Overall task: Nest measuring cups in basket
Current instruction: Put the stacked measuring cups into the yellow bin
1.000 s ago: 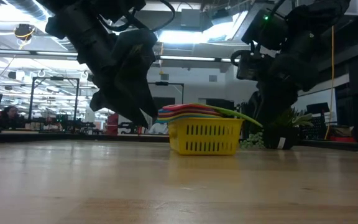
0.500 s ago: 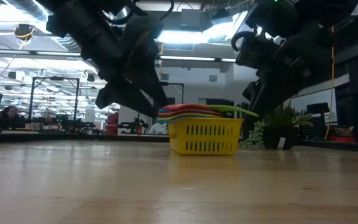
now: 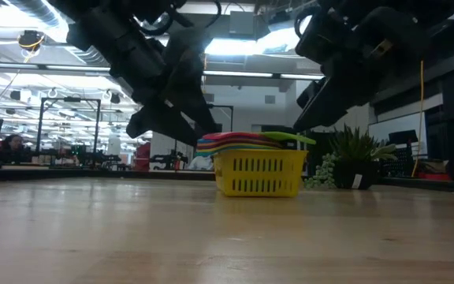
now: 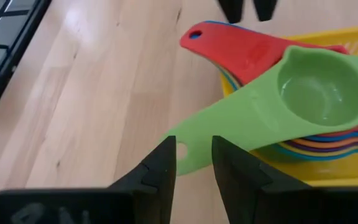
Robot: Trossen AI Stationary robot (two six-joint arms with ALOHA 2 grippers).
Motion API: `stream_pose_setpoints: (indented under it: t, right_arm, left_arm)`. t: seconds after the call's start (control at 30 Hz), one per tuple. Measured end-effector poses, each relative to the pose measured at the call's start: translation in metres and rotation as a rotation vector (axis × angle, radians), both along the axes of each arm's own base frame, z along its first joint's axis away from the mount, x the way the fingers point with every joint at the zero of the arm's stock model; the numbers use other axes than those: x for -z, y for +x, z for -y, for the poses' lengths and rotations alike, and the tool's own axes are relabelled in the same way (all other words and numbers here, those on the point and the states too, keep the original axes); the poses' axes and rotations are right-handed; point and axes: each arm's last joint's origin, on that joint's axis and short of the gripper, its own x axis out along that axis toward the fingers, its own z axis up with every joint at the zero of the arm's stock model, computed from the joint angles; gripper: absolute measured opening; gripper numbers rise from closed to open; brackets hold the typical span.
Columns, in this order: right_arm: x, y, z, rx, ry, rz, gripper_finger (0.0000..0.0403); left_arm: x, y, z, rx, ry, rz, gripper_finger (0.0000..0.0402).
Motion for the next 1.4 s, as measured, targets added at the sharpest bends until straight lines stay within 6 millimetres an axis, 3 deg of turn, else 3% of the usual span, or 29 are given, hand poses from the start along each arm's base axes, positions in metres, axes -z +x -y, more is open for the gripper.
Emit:
stream_pose_setpoints:
  t: [0.37,0.5,0.7,0.93,1.4]
  right_arm:
    - [-0.015,-0.018,-0.005,-0.025,-0.017,-0.038,0.0108]
    - [-0.011,-0.02,-0.003,0.016,-0.056,-0.066,0.0108]
    - [0.001,-0.014,-0.003,0.034,-0.077,-0.087,0.0108]
    - [0.011,-0.002,-0.006,0.028,-0.059,-0.039,0.0108]
    - [0.014,0.014,-0.01,0.025,-0.025,0.1,0.0108]
  left_arm:
    - [0.01,-0.01,-0.012,-0.068,0.052,-0.155,0.016]
    - [0.016,-0.011,-0.008,-0.055,0.054,-0.18,0.016]
    - [0.032,-0.005,0.002,-0.077,0.006,-0.183,0.016]
    - [0.048,0.013,0.013,-0.029,-0.065,-0.069,0.016]
    - [0.043,0.019,0.015,-0.035,-0.13,0.015,0.016]
